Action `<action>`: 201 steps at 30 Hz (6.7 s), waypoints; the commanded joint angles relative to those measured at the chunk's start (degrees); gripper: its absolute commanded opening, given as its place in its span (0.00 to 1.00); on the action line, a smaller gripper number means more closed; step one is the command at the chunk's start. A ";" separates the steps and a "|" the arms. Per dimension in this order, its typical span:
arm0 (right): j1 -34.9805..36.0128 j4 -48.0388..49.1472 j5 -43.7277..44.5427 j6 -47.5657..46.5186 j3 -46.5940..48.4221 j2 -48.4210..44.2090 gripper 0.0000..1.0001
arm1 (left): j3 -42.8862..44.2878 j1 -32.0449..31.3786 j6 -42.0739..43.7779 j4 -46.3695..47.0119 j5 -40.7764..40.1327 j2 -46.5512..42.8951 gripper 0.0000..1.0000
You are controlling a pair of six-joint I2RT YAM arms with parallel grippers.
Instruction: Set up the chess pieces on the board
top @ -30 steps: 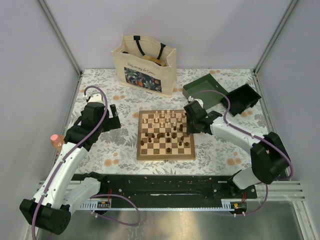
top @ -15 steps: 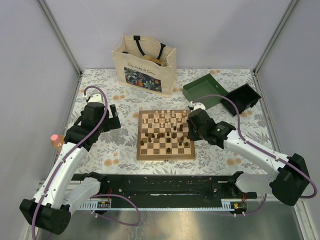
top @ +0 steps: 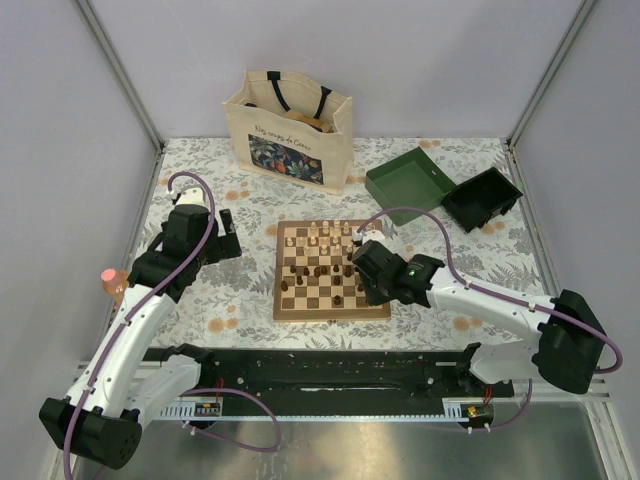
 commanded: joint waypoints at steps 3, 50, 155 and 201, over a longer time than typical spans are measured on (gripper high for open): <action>2.23 1.44 2.08 1.07 2.61 2.84 0.05 | -0.06 0.19 0.88 1.16 -1.30 -0.03 0.99; 2.84 6.90 2.78 3.45 -0.64 7.50 0.15 | -0.06 0.27 0.71 0.90 -1.92 -0.20 0.99; 3.81 -3.39 7.62 7.31 0.77 0.90 0.17 | -0.49 0.19 0.71 0.81 -1.04 -0.47 0.99; 1.35 0.04 8.41 5.21 1.81 1.44 0.47 | -0.32 0.19 0.80 0.99 -0.78 -0.38 0.99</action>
